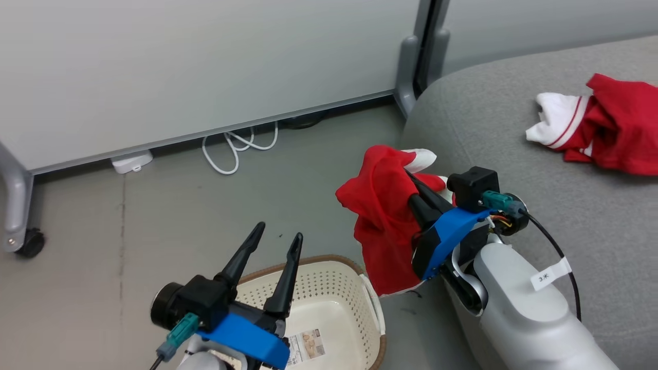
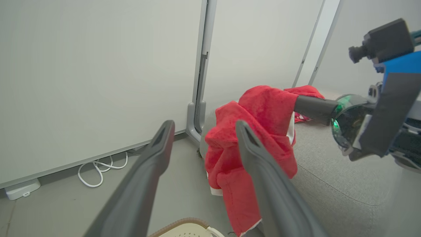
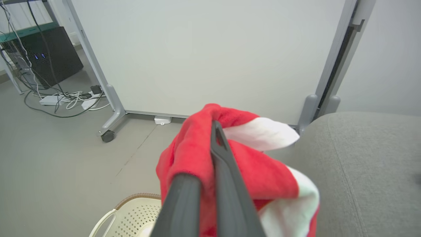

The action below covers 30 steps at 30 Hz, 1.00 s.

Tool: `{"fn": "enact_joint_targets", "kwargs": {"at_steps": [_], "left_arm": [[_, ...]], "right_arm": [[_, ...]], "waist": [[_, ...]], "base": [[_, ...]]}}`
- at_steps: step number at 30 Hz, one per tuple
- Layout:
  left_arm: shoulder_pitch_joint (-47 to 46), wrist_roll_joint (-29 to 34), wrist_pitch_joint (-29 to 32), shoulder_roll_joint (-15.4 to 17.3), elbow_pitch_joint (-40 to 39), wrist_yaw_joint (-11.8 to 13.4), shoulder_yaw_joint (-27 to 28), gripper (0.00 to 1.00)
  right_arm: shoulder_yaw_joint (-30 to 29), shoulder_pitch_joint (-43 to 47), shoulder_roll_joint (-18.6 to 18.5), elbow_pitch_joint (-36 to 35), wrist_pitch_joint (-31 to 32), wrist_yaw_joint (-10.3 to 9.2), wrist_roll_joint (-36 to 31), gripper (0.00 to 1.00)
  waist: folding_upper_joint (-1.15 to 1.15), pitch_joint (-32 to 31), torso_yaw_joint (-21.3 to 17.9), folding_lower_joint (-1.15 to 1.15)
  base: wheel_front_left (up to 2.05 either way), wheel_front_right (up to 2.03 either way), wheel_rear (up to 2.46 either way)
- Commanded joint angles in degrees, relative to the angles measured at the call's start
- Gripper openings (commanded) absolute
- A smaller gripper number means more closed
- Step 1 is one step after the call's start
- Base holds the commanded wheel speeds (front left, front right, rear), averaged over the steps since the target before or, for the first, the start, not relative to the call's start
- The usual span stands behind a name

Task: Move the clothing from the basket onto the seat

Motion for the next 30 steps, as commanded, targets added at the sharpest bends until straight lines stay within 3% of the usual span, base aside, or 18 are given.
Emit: {"fn": "enact_joint_targets", "kwargs": {"at_steps": [1, 9, 20, 24, 30], "left_arm": [[1.55, 1.17, -0.25, -0.53, -0.98, -0.02, 1.64, 1.00], [7.62, 7.94, -0.21, -2.82, -1.86, -2.56, 8.72, 1.00], [8.10, 11.87, -0.22, -4.28, 0.25, -5.29, 12.75, 1.00], [7.55, 12.86, -0.21, -4.62, 0.60, -5.98, 13.39, 1.00], [6.50, 13.61, -0.21, -4.89, 1.47, -6.77, 13.45, 1.00]], "right_arm": [[0.10, 0.86, -0.45, -0.99, 0.29, 0.03, 0.42, 0.00], [0.25, 3.44, -1.09, -7.01, 3.31, 0.03, 1.20, 0.00], [-1.39, 6.66, -0.33, -12.17, 5.07, 0.03, 1.53, 0.00], [-2.21, 7.54, -0.22, -13.22, 5.40, 0.03, 1.32, 0.00], [-4.14, 8.64, -0.38, -14.40, 5.48, 0.03, 0.84, 0.00]], "waist": [[0.00, 0.16, -2.40, 0.00], [0.00, 1.20, -10.19, 0.00], [0.00, 3.23, -20.65, 0.00], [0.00, 3.86, -22.92, 0.00], [0.00, 4.62, -23.26, 0.00]], "base": [[0.00, 0.00, 0.00], [0.00, 0.00, 0.00], [0.00, 0.00, 0.00], [0.00, 0.00, 0.00], [0.00, 0.00, 0.00]]}}
